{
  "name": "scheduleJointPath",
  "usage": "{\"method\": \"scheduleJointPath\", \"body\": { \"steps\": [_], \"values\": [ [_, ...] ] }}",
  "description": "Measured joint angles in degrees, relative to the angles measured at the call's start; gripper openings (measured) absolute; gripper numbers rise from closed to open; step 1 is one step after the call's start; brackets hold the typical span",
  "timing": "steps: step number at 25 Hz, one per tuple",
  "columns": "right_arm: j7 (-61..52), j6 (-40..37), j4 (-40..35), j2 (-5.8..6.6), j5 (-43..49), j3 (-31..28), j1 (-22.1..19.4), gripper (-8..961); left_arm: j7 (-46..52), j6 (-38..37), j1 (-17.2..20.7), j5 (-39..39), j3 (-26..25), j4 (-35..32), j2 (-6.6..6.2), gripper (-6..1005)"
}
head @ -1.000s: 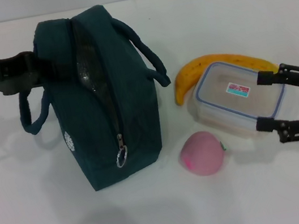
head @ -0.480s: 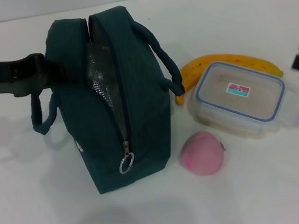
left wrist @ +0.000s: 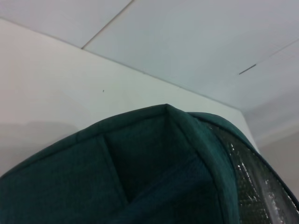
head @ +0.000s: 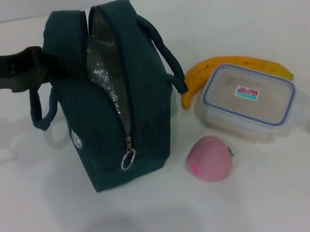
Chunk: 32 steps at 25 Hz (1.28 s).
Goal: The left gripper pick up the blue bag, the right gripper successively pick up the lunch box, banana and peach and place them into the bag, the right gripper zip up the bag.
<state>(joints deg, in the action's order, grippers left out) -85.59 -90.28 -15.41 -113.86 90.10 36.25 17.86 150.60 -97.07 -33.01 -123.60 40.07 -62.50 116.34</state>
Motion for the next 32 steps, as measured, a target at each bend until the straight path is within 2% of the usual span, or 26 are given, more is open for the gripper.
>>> {"method": "scheduleJointPath", "body": {
  "steps": [12,18,32],
  "values": [
    [-7.9,7.0,3.3,-0.02,1.8,2.8,0.1,847,0.1,0.7,0.6,2.7,0.2,0.0,-0.03,31],
    [-10.8,6.8,3.5,0.17,1.9,4.0,0.7,845,0.6,0.6,0.1,2.4,0.5,0.0,-0.05,31],
    [-15.9,6.3,5.1,-0.46,1.7,4.1,2.6,838,1.9,0.2,-0.1,2.0,1.3,0.0,-0.24,31]
  ]
}}
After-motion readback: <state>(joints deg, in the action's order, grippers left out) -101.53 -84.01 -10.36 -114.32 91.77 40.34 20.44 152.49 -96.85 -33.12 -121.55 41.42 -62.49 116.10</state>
